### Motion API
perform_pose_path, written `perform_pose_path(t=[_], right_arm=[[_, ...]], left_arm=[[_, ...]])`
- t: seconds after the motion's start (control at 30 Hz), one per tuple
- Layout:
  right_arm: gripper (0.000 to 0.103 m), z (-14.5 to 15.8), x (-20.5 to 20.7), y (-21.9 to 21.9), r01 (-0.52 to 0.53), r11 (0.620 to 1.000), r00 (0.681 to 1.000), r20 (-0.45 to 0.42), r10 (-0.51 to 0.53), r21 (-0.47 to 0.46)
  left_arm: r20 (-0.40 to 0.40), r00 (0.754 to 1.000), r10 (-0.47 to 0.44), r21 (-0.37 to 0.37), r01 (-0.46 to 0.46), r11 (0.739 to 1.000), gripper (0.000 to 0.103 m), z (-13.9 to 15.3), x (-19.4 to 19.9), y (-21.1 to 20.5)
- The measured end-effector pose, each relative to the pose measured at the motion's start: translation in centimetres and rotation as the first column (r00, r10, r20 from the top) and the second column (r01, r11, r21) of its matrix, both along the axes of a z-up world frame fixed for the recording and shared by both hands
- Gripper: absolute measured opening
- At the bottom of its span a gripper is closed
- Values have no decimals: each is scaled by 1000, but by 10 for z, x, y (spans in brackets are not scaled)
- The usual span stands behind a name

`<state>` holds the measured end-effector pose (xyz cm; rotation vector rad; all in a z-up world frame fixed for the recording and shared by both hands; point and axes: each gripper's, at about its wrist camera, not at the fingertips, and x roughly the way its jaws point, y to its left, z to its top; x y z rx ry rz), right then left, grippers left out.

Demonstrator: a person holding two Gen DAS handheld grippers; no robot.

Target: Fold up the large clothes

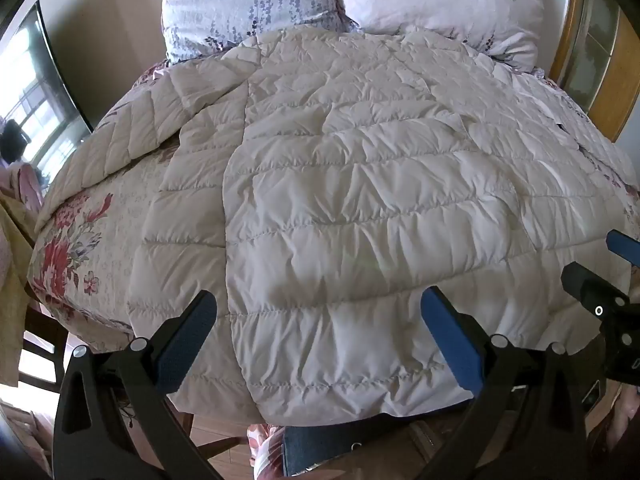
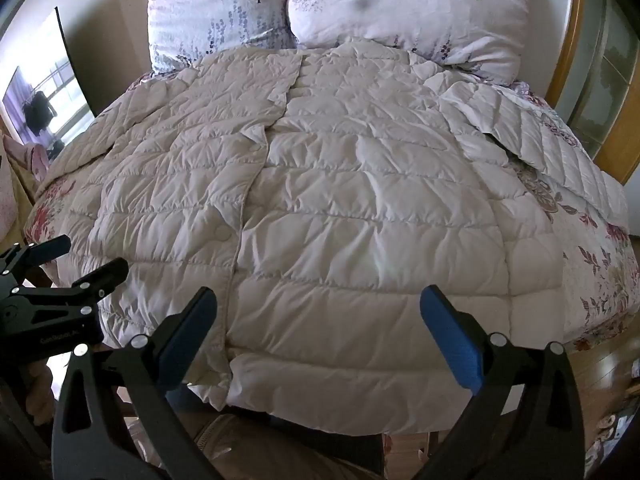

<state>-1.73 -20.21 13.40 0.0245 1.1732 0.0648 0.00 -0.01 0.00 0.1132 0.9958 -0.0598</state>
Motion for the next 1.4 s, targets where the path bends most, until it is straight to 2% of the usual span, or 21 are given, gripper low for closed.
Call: perform_pose_path(t=[1.4], right_arm=[[101, 0, 0, 1, 0, 1000, 1000, 0, 0, 2]], left_arm=[[-11, 1000, 5, -5, -5, 1000, 102, -1, 2, -1]])
